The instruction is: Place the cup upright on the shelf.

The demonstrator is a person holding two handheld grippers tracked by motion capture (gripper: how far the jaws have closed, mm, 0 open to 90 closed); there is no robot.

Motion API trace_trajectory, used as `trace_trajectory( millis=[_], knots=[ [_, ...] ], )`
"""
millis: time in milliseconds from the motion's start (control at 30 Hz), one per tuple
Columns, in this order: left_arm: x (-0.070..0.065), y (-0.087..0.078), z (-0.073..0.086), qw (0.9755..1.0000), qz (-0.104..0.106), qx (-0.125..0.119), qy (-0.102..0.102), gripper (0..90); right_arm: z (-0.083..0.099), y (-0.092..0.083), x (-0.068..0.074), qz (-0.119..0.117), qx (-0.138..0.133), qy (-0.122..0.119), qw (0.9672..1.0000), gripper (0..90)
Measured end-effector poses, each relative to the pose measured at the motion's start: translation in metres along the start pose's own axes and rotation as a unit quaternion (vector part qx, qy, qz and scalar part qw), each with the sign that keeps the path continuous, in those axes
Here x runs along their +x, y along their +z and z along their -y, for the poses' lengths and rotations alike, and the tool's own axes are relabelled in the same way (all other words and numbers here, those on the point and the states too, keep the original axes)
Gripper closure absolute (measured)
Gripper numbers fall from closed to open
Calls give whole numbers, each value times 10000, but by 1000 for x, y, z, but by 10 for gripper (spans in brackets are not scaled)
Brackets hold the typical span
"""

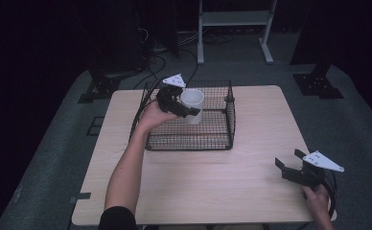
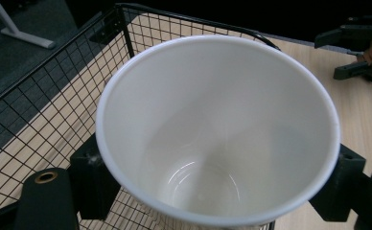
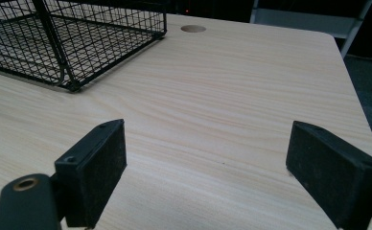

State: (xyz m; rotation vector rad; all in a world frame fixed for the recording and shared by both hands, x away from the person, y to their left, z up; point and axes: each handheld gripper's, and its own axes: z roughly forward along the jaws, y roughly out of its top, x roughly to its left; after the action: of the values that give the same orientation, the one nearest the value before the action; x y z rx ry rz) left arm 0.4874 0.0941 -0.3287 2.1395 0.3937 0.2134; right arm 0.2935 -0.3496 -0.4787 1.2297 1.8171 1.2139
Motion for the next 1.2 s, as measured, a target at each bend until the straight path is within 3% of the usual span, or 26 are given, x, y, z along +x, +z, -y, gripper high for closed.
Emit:
trace_trajectory(
  millis=[600, 733, 1200],
  knots=[
    [14, 29, 10, 9988, -174, 385, -239, 201, 0, 0, 0, -14, -5, 0, 10000, 131],
    [15, 34, 12, 9982, -274, 510, -156, 201, 0, 0, 0, -16, -5, 1, 10000, 130],
    [25, 49, 22, 9973, -197, 628, -320, 202, 0, 0, 0, -25, 0, -15, 10000, 130]
  ],
)
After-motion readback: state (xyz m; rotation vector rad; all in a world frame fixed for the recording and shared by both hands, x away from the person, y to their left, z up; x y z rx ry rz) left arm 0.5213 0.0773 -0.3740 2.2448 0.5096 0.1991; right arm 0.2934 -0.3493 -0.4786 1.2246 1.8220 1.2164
